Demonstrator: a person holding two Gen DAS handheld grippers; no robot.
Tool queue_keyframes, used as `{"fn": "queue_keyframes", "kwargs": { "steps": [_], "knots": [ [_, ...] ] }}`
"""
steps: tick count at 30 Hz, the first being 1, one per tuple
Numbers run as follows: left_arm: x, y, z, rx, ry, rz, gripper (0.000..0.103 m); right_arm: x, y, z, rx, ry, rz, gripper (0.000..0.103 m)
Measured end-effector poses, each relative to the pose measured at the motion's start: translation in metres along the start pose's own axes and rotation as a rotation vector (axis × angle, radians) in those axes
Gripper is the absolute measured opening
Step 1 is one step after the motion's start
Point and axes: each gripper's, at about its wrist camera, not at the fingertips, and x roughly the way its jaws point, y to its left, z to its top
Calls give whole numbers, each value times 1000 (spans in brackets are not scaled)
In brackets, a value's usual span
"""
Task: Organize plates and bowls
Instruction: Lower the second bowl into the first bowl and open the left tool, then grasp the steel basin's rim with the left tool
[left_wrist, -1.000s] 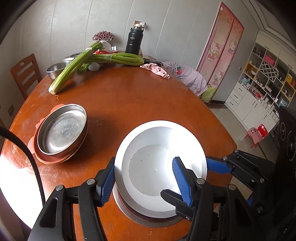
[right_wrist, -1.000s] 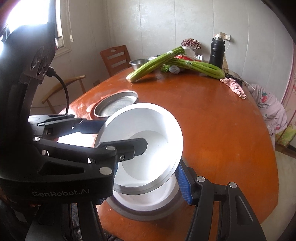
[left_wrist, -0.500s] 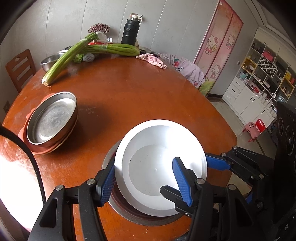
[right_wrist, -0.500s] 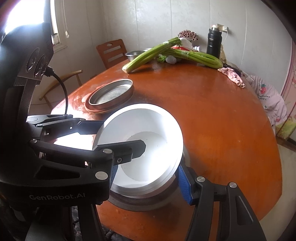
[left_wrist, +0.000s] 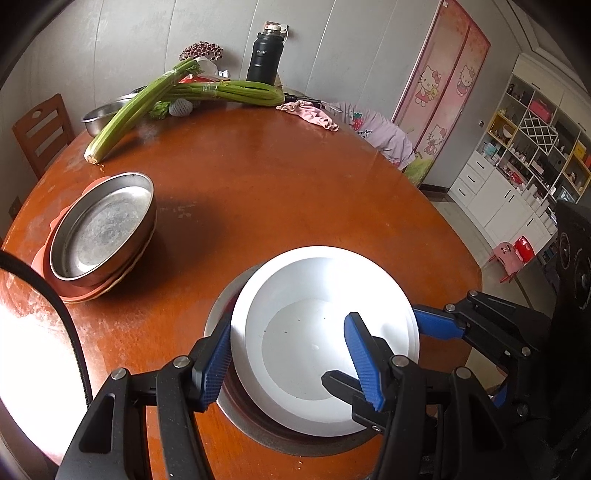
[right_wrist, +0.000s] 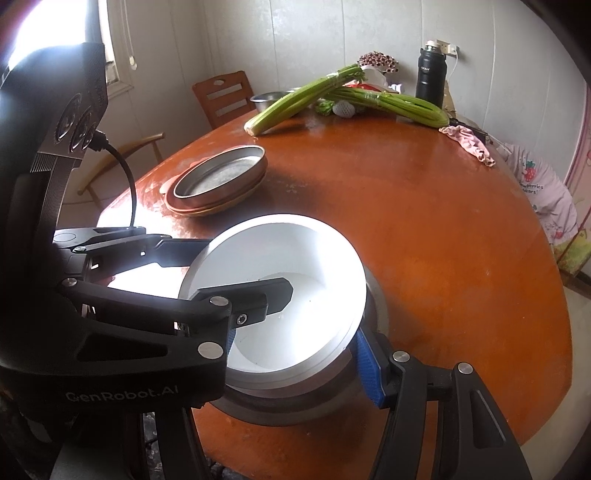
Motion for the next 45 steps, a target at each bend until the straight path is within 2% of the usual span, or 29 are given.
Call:
{"fn": "queue_keyframes", "kwargs": {
  "steps": [16,30,38,45],
  "knots": [
    [-4,1,0,0,-17,7,59,0,0,-1,-18,-10,-54,64],
    [-20,17,0,-30,-58,20,59,-5,-3,3,-10,-22,-84,64],
    [-30,33,1,-59,-82,77,59,-14,-11,11,13,-56,-91,64],
    [-29,40,2,-75,-85,96,60,-17,-20,18,34,-75,-112,64]
  ]
}}
